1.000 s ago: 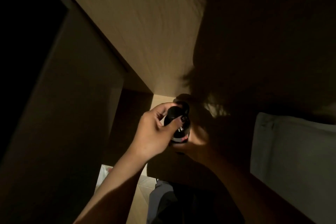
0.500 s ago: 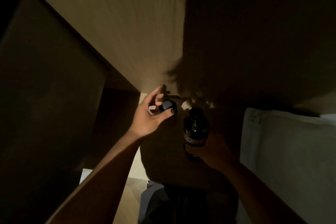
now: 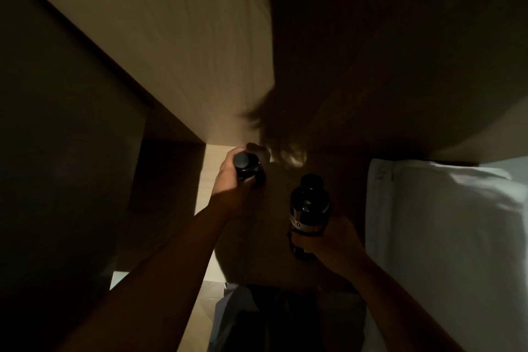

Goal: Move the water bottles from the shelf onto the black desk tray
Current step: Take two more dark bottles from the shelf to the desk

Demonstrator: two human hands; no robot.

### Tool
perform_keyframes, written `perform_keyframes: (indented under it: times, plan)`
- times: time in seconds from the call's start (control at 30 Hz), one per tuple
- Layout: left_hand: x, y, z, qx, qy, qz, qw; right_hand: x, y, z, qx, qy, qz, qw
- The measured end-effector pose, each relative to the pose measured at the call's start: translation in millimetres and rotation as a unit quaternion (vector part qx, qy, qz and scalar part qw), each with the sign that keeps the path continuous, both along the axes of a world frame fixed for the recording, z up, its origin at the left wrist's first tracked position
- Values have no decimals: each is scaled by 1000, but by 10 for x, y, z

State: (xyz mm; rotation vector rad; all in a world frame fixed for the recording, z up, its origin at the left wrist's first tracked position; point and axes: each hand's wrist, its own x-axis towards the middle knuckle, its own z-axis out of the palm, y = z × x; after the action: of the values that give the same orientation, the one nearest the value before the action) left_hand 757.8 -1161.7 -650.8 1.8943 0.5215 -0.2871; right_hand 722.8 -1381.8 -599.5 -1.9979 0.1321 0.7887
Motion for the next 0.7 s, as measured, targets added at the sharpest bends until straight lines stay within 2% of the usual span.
perform_keyframes:
  times: [0.13,0.3,0.5,0.7]
  plan:
    - [-225,79,380,-54,-10,58,997,-45,25,131,10,-11,-14,1000]
    - [-560,148,1128,-114,-34,105,987,-132,24,478,42,9,-27,999]
    - [-1039,116,1892,-247,12,206,947,-374,-82,1088,45,-9,-27,999]
    - [-1609,-251,2351,-309,-22,289,906,-790,-334,1588,82,-9,-48,995]
